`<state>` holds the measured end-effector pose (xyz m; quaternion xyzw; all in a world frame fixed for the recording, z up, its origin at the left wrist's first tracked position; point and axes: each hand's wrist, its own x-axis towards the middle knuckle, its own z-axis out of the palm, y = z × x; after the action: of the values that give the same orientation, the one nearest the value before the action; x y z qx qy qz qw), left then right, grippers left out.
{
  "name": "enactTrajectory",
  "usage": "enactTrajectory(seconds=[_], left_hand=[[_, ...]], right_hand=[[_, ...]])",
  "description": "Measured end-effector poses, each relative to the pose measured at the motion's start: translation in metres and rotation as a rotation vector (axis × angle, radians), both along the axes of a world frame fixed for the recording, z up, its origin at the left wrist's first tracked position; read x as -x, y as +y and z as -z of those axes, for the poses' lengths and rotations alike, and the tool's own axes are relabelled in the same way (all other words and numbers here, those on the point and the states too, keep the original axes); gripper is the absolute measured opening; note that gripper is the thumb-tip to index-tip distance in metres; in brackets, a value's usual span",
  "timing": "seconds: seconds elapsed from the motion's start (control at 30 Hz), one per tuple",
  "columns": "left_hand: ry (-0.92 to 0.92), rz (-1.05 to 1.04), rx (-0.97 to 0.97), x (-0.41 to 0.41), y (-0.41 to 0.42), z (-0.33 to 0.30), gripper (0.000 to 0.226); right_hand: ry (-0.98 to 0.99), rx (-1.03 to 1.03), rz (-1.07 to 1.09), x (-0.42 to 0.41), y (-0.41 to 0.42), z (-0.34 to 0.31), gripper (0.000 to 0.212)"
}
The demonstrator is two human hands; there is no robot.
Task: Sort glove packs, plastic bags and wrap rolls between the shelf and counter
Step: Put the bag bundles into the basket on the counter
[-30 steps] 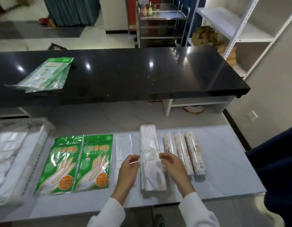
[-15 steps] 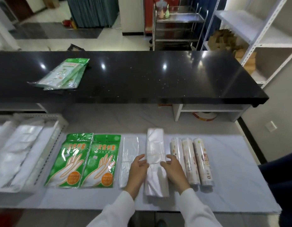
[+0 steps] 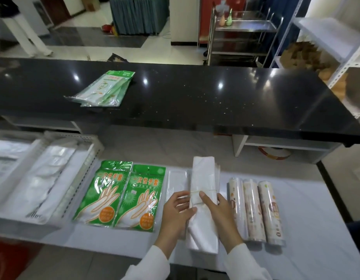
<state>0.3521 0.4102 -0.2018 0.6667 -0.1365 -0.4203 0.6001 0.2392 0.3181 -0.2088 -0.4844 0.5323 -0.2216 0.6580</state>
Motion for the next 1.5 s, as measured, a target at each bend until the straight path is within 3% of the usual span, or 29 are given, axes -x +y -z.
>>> enactTrajectory(seconds=[0.1, 0.23, 0.43, 0.6, 0.8, 0.97, 1.17, 1.3, 1.5], left_hand=[[-0.149, 0.042, 0.014, -0.011, 0.015, -0.003, 0.045], [-0.295, 0.102, 0.025, -0.036, 0.023, -0.01, 0.037], [-0.387, 0.257, 0.037, -0.096, 0.037, -0.025, 0.028], [-0.719, 0.274, 0.029, -0.149, 0.052, -0.034, 0.02], [-0.742, 0.176, 0.08, -0.211, 0.075, -0.036, 0.009], [-0.947, 0.32, -0.032, -0.251, 0.094, -0.035, 0.008], [-0.79, 0.4, 0.001, -0.273, 0.105, -0.028, 0.015], [-0.641, 0.293, 0.11, -0.277, 0.109, -0.03, 0.023], [-0.332, 0.212, 0.2, -0.273, 0.104, -0.037, 0.017]], right_hand=[[-0.099, -0.062, -0.035, -0.01, 0.01, 0.001, 0.04], [-0.178, 0.0, -0.022, -0.03, 0.017, -0.004, 0.028], [-0.143, 0.071, -0.035, -0.072, 0.025, -0.021, 0.026], [-0.099, 0.171, -0.117, -0.12, 0.051, -0.034, 0.028], [-0.063, 0.237, -0.19, -0.173, 0.078, -0.043, 0.033], [-0.02, 0.249, -0.23, -0.21, 0.1, -0.044, 0.044], [-0.012, 0.173, -0.211, -0.224, 0.112, -0.045, 0.044], [-0.048, 0.142, -0.2, -0.224, 0.109, -0.054, 0.042], [-0.1, 0.12, -0.208, -0.227, 0.103, -0.061, 0.04]])
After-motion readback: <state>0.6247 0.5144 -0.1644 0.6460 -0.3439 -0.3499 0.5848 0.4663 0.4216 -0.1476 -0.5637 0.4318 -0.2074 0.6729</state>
